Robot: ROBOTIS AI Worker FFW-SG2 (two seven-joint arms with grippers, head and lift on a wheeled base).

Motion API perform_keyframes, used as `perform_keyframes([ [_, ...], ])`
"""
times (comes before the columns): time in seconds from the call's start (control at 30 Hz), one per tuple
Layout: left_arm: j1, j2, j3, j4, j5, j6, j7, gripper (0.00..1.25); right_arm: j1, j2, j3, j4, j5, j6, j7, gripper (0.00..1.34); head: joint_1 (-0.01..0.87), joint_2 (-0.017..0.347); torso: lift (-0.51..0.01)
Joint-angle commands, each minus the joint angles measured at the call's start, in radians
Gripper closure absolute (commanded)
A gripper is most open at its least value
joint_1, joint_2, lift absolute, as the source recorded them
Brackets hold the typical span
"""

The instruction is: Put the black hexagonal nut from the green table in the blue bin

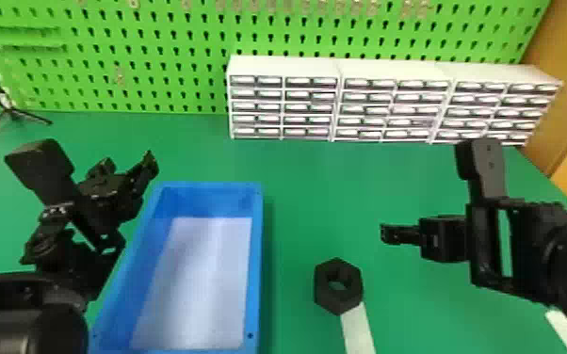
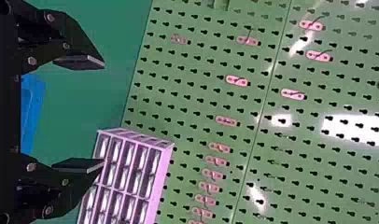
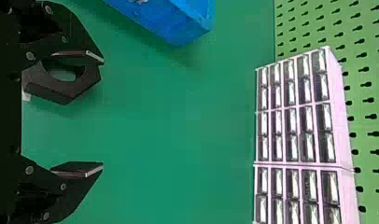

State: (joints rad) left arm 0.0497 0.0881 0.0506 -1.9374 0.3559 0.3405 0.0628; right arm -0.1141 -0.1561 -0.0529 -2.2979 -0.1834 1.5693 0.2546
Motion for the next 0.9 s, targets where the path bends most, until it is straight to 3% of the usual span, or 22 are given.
perform_keyframes([
  [0.0, -0.001, -0.001, 0.000, 0.000, 0.000, 0.000, 0.000, 0.50, 0.004, -0.006, 0.008, 0.005, 0.001, 0.003, 0.000, 0.47, 0.692, 0.008, -0.097],
  [0.23, -0.001, 0.001, 0.000, 0.000, 0.000, 0.002, 0.000, 0.50, 0.005, -0.034, 0.028, 0.014, -0.016, 0.003, 0.000, 0.47, 0.692, 0.008, -0.097],
  [0.87, -0.002, -0.001, 0.000, 0.002, 0.000, 0.002, 0.000, 0.50, -0.009, -0.063, 0.064, 0.038, -0.045, 0.003, 0.000, 0.47, 0.692, 0.008, -0.097],
])
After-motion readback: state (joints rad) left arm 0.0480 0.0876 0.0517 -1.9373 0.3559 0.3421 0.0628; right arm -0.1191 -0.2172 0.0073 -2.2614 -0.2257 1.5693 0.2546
